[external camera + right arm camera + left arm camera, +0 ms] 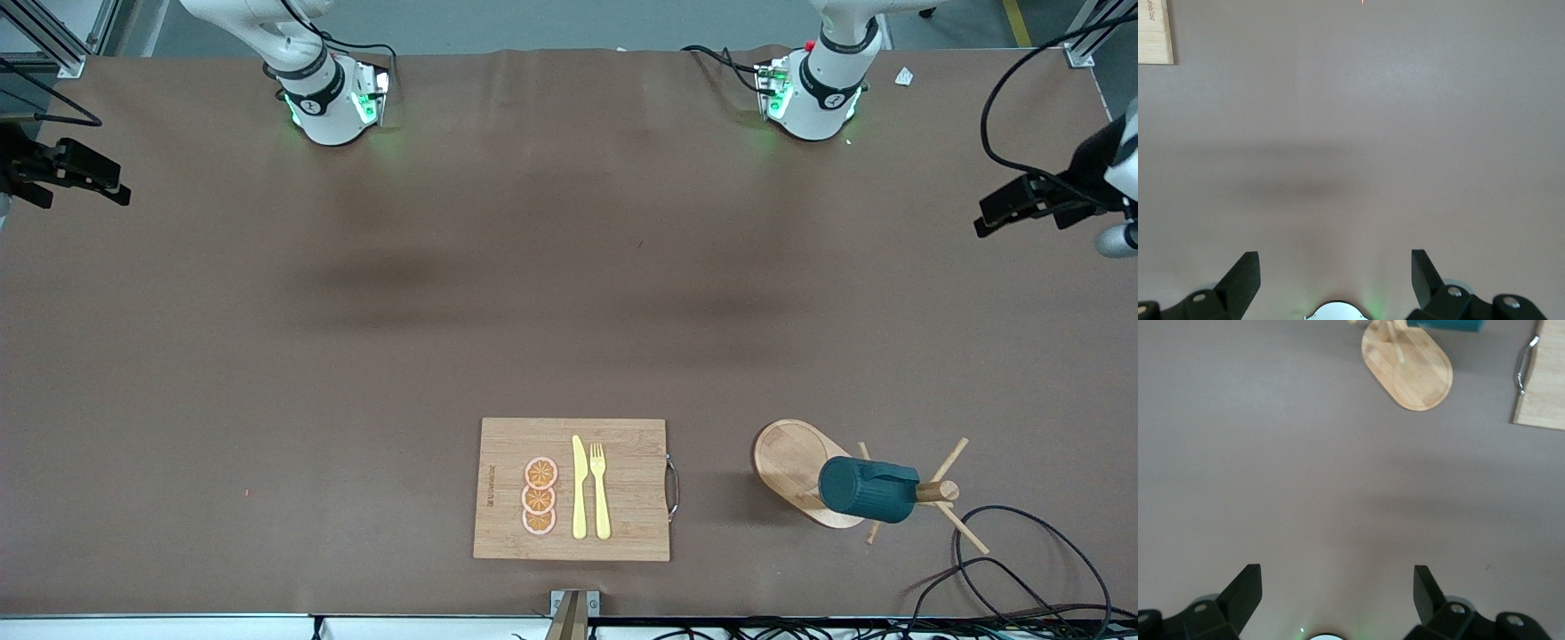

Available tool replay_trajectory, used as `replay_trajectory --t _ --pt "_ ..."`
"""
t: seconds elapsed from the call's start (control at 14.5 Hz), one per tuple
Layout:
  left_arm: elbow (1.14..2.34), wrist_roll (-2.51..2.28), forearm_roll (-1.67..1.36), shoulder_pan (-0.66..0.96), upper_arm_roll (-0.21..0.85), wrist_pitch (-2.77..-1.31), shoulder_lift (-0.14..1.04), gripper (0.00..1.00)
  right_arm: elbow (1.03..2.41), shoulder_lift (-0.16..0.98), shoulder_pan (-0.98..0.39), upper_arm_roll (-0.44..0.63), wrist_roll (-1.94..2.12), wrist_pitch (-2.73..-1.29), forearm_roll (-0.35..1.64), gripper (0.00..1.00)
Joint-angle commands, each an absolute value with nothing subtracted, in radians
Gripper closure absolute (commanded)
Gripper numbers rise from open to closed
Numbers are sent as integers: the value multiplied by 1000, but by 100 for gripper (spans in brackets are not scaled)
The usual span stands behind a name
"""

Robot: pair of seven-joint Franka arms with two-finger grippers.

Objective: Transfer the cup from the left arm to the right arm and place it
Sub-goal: 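Reach the left gripper toward the teal mug on the wooden stand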

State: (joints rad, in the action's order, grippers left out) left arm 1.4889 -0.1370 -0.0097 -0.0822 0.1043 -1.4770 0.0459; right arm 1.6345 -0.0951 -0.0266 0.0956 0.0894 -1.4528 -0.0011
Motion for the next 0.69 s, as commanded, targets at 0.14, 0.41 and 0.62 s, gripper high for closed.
replay_trajectory --t 0.14,0.41,0.62 --pt "1428 -259 -6 -100 106 -1483 107 0 1658 -126 -38 98 89 -1457 3 0" --pt "1430 -447 -29 -100 106 -1569 112 0 1658 -126 -38 98 89 -1457 3 0" --pt "1430 -711 -113 -94 106 -1650 146 0 1658 -126 -38 97 89 -1457 3 0"
